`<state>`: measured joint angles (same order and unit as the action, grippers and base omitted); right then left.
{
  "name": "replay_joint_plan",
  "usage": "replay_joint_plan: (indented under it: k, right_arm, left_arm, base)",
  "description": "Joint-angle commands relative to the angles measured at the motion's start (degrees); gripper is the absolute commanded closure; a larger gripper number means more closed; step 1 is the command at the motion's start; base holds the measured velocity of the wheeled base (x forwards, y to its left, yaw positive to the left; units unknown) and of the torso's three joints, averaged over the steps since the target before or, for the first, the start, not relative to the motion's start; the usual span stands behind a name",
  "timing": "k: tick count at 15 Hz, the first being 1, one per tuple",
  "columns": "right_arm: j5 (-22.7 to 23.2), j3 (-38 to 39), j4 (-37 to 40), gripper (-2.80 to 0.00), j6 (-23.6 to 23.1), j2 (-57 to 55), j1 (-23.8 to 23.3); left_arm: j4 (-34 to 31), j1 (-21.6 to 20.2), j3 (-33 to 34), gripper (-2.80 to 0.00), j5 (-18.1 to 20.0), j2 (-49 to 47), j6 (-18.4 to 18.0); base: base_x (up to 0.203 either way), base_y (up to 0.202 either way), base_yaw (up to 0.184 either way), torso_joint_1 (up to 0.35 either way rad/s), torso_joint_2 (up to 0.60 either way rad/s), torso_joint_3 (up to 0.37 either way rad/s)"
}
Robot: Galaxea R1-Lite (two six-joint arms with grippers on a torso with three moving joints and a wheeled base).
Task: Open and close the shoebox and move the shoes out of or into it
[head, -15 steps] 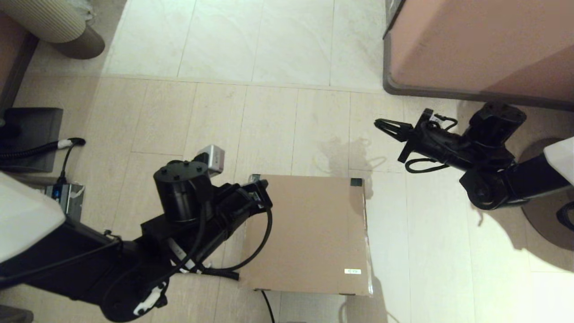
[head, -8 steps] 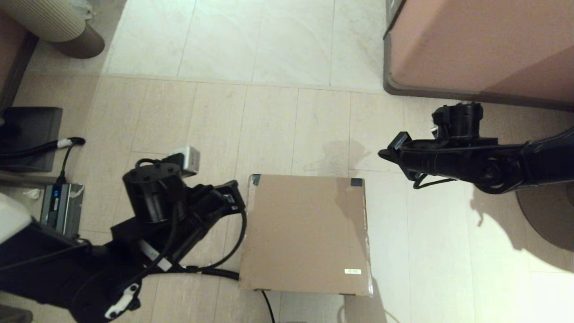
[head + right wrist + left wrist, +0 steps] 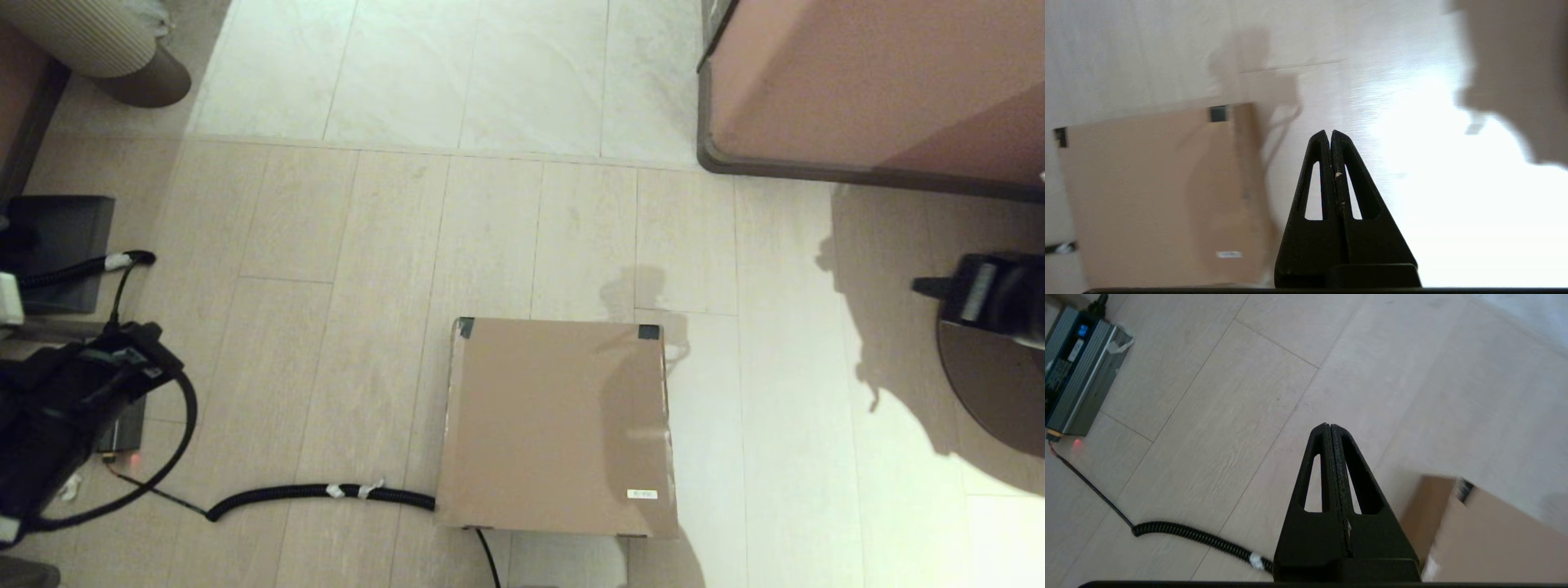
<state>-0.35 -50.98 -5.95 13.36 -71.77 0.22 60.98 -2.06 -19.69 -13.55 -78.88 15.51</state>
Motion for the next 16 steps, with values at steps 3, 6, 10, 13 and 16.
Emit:
replay_joint_plan:
  k: [3, 6, 10, 13, 16]
  right_arm:
    - [1.2, 19.7, 0.6, 0.0, -7.6, 30.1, -7.4]
    - [2.3, 36.6, 2.5, 0.0, -17.7, 40.9, -9.4]
    - [2.8, 49.2, 4.4, 0.0, -20.5, 51.6, -10.1]
    - [2.7, 49.6, 8.9, 0.0, -18.6, 53.8, -7.0]
    - [2.6, 49.6, 9.3, 0.0, -17.1, 52.4, -0.5]
  left_arm:
    - [-5.3, -3.9, 13.1, 0.0, 7.9, 24.2, -3.0]
    - [-28.0, -4.4, 18.0, 0.0, 10.6, 42.3, -8.2]
    - [-55.1, -5.1, 19.8, 0.0, 12.2, 61.7, -11.7]
    - [-59.6, -3.6, 20.2, 0.0, 13.3, 62.9, -13.0]
    - [-59.6, 5.4, 20.2, 0.0, 13.4, 64.0, -13.3]
  base:
    - [0.0, 0.0, 0.0, 0.0, 0.0, 0.0]
    - [0.0, 0.0, 0.0, 0.0, 0.0, 0.0]
    - [0.0, 0.0, 0.0, 0.0, 0.0, 0.0]
    - [0.0, 0.0, 0.0, 0.0, 0.0, 0.0]
    - [0.0, 0.0, 0.0, 0.0, 0.0, 0.0]
